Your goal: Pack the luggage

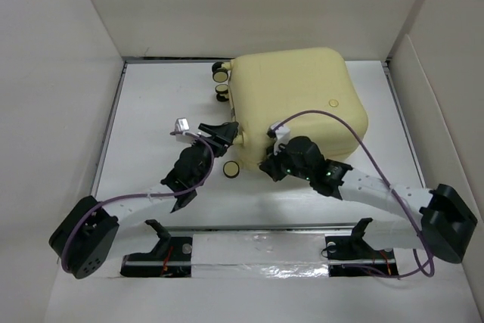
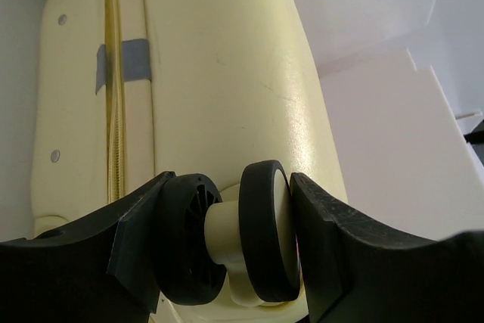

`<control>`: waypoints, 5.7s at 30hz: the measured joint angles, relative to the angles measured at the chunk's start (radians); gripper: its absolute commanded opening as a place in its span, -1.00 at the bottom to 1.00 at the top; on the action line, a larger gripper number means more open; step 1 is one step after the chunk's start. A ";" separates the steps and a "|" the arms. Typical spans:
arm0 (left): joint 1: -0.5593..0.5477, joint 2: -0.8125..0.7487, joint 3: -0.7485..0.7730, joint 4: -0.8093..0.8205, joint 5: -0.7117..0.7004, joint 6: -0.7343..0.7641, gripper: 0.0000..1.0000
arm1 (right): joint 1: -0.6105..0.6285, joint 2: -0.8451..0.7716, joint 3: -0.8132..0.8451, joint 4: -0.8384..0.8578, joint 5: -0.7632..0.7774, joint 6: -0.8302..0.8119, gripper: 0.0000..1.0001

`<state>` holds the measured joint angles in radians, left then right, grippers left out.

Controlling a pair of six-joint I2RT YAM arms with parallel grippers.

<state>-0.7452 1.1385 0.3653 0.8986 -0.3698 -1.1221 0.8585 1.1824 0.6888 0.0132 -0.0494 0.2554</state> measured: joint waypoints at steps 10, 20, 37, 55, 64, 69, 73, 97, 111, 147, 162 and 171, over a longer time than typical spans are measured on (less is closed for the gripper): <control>-0.006 -0.165 0.001 -0.222 0.045 0.061 -1.00 | 0.160 0.153 0.018 0.211 0.084 -0.021 -1.00; -0.151 -0.126 0.048 -0.251 0.133 0.164 -1.00 | 0.076 -0.122 -0.172 0.181 0.007 0.011 -1.00; -0.280 0.464 0.500 -0.237 0.461 0.348 -1.00 | -0.271 -0.440 -0.439 0.226 -0.047 0.087 -1.00; 0.038 -0.216 0.365 -0.593 0.376 0.483 0.42 | -0.179 -0.426 -0.475 0.358 0.098 0.187 -1.00; 0.352 0.280 0.824 -0.772 0.449 0.652 0.72 | -0.186 -0.428 -0.475 0.352 0.068 0.174 -1.00; 0.352 0.433 0.934 -0.859 0.480 0.938 0.84 | -0.190 -0.415 -0.475 0.359 0.045 0.167 -1.00; 0.352 0.488 1.038 -0.987 0.506 1.139 0.98 | -0.190 -0.408 -0.475 0.368 0.034 0.163 -1.00; 0.370 0.875 1.517 -1.270 0.701 1.461 0.49 | -0.211 -0.382 -0.475 0.398 -0.036 0.155 -1.00; 0.384 0.897 1.484 -1.293 0.748 1.463 0.39 | -0.243 -0.391 -0.475 0.391 -0.079 0.155 -1.00; 0.152 0.053 0.252 -0.484 0.347 0.892 -1.00 | -0.570 -0.380 -0.326 0.085 -0.309 0.113 -1.00; -0.015 0.050 0.201 -0.400 0.252 0.623 -1.00 | -0.160 -0.143 -0.469 0.668 0.388 0.191 -1.00; -0.075 0.101 0.235 -0.357 0.489 0.473 -1.00 | 0.040 0.123 -0.279 0.706 0.425 0.180 -1.00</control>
<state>-0.8204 1.2396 0.6006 0.5415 0.1188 -0.6491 0.8989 1.3052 0.4099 0.7193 0.3752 0.4355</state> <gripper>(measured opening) 0.492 0.023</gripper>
